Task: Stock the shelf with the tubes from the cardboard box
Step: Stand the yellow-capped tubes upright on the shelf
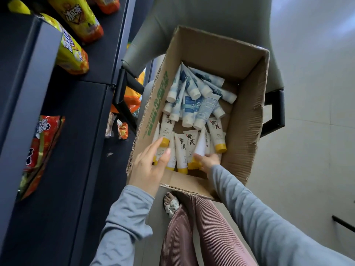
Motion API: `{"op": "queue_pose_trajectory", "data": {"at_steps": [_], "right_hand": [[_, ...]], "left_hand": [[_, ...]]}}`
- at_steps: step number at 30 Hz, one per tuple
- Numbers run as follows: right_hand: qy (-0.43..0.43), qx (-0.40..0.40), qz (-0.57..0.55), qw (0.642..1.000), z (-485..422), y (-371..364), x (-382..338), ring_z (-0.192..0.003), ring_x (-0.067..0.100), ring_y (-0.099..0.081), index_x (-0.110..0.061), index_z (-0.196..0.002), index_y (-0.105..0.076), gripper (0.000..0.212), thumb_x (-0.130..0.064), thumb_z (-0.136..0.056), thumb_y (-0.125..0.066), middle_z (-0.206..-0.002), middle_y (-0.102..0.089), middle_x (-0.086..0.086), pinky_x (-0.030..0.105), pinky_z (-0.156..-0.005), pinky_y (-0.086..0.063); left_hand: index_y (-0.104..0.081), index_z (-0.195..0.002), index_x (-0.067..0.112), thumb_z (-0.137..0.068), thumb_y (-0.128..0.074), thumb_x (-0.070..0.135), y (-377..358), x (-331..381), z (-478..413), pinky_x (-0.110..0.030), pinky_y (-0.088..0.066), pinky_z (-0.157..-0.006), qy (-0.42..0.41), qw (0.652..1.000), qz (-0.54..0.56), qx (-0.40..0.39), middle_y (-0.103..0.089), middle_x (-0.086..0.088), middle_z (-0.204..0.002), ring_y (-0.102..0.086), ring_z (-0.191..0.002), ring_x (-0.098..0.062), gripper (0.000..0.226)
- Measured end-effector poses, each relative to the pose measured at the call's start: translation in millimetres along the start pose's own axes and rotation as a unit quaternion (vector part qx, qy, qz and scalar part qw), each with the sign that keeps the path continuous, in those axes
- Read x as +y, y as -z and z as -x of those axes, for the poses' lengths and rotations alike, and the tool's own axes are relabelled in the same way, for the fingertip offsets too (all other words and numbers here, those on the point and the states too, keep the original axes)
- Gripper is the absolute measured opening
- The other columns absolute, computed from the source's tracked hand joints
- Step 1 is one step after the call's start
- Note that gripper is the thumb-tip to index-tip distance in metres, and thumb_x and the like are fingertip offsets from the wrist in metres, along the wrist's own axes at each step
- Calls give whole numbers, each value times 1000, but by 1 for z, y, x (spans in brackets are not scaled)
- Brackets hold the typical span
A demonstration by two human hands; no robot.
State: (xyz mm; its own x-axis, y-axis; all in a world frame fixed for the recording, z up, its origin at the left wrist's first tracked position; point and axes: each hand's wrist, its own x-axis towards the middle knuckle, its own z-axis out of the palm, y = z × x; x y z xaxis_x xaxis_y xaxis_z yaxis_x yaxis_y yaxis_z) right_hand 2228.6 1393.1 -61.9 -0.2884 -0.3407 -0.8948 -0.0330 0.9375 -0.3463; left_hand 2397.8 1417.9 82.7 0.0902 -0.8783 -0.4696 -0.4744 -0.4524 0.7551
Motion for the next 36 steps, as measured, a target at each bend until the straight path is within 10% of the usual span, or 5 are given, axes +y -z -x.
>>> {"op": "queue_pose_trajectory", "data": {"at_steps": [4,10,15,24,36], "right_hand": [[-55,-170,-159,971,27,-6,-6,-68,19,-56,7,-127,-45,46,-8,-88,-64,-84,-58,9,24,-65,-44],[92,-300,-69,947,86,-9,-11,-85,11,-67,-3,-117,-58,33,-12,-86,-66,-101,-68,8,18,-71,-53],[268,-211,-11,940,121,-21,-18,-93,12,-61,-14,-108,-53,40,-3,-77,-75,-105,-62,-2,21,-77,-54],[387,-54,32,920,144,-23,-23,-91,7,-62,-25,-102,-52,35,-28,-76,-76,-100,-65,-8,33,-79,-52],[412,-93,115,899,95,13,-37,-103,-4,-49,-26,-123,-51,47,-49,-83,-59,-118,-53,-10,18,-88,-42]], "left_hand": [[-50,-130,21,-92,-50,36,-1,-4,-6,-29,-33,-106,28,1000,7,6,-53,2,-133,-46,-125,-13,41],[-42,-137,17,-92,-53,30,-4,-2,-20,-35,-35,-106,70,998,5,4,-46,-3,-141,-47,-125,-19,48],[-47,-128,13,-78,-58,39,-2,8,-22,-45,-44,-98,80,992,88,40,-59,-8,-124,-56,-112,-25,58],[-52,-86,32,-76,-73,17,-6,11,-21,-24,-51,-74,57,980,153,116,-63,9,-87,-62,-82,-8,28],[-60,-99,12,-79,-70,13,16,-4,-19,-49,-53,-83,117,955,224,152,-66,-12,-100,-64,-99,-30,22]]}}
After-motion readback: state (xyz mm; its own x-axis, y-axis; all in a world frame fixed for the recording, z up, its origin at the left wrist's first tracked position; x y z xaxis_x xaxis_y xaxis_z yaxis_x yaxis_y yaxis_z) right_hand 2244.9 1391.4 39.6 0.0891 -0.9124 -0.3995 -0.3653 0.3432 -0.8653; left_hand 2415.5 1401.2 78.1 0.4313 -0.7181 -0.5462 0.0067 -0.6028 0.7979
